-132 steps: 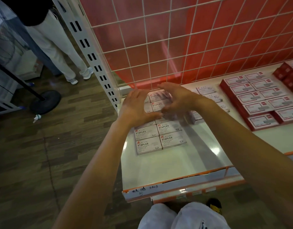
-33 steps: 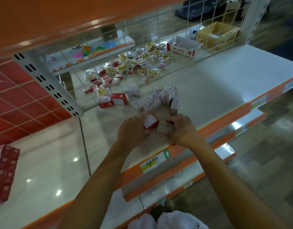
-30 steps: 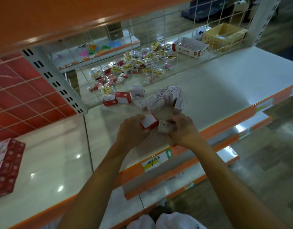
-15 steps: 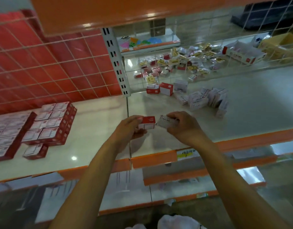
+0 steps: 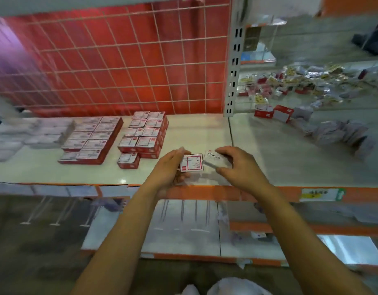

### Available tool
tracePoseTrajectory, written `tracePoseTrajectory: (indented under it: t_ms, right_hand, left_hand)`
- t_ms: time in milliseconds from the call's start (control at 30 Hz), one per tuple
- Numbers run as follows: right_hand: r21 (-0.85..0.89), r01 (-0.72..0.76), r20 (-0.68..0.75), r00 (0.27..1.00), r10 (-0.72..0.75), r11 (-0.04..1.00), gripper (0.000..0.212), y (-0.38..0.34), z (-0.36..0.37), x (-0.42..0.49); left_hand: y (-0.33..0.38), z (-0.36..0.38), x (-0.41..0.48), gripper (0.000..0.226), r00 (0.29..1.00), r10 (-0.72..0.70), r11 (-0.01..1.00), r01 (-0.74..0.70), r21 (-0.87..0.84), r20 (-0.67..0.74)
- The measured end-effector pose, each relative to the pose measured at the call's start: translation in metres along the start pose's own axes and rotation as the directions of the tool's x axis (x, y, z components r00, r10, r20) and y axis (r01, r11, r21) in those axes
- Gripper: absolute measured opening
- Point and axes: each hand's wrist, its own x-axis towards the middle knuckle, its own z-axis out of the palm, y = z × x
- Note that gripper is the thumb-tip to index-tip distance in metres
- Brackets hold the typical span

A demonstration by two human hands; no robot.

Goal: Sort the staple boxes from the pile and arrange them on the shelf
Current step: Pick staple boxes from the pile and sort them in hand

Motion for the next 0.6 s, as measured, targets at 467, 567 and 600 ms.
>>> tracePoseTrajectory:
  t_ms: [467,567,600]
  right_hand:
    - [0.016,0.053,0.016,0.998,-0.053,0.998,0.048,-0.096,0.106,-0.011]
    - [0.005,0.038,0.05,0.998,-0.038,0.999,0.051,-0.103,0.112,-0.012]
    - [0.005,0.038,0.054,0.998,-0.039,0.999,0.051,-0.105,0.113,-0.012]
  left_hand:
    - [-0.014,-0.113,-0.034,0.019,0.998,0.007,0.987,-0.016,-0.159,-0.061]
    - [-0.014,-0.127,-0.032,0.031,0.997,0.042,0.987,-0.05,-0.155,-0.057]
    - [-0.014,-0.131,-0.031,0.039,0.992,0.094,0.992,-0.1,-0.076,-0.078]
